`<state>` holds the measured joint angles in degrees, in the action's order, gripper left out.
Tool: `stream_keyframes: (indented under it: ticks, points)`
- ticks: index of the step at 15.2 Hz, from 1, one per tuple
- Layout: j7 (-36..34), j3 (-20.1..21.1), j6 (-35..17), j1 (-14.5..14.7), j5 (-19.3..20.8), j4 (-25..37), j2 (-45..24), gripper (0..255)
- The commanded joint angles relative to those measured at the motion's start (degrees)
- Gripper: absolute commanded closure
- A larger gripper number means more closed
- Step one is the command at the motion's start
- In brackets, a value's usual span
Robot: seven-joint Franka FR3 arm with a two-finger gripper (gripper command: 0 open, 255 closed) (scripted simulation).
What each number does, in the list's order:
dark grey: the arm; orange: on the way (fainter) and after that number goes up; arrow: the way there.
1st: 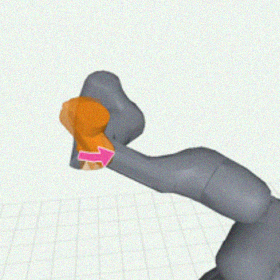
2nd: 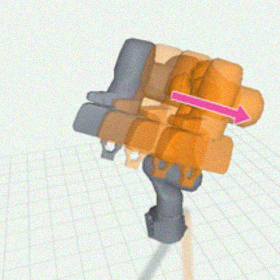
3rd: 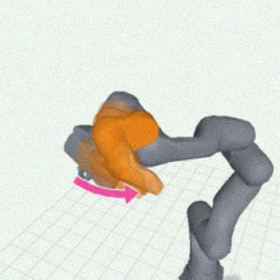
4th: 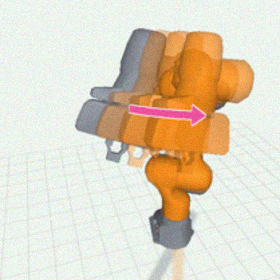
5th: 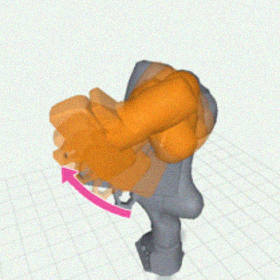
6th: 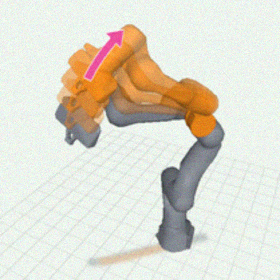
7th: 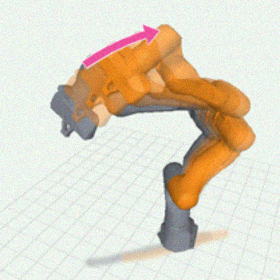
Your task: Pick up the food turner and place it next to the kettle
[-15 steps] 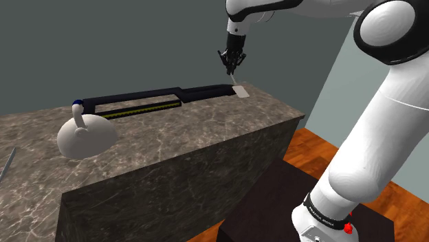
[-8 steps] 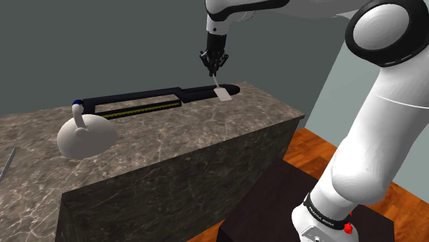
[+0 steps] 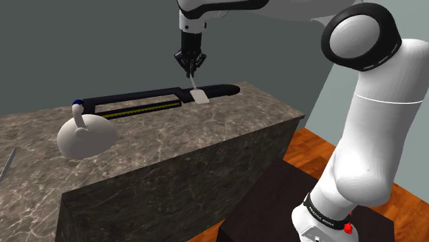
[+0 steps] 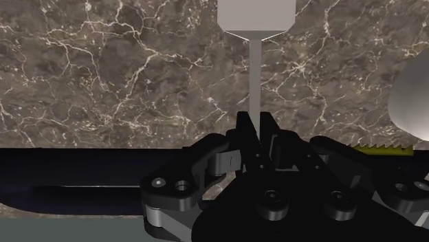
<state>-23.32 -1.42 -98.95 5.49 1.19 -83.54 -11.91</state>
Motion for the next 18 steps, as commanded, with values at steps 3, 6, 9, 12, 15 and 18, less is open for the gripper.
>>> stream_keyframes:
  ticks: [3, 6, 9, 12, 15, 18]
  points:
    - [-4.6, 1.7, 2.0, 2.9, 0.6, 6.8, -4.9, 255]
    - [-7.7, 2.6, 4.5, 5.1, 1.2, 14.1, -9.8, 255]
    - [-10.1, 3.3, 7.4, 7.1, 1.7, 22.0, -15.0, 255]
    - [-10.2, 3.3, 4.4, 7.1, 1.7, 18.1, -14.0, 255]
    - [-10.3, 3.3, 1.7, 7.0, 1.7, 14.7, -13.3, 255]
    - [-10.4, 3.3, -0.9, 7.0, 1.7, 11.6, -12.8, 255]
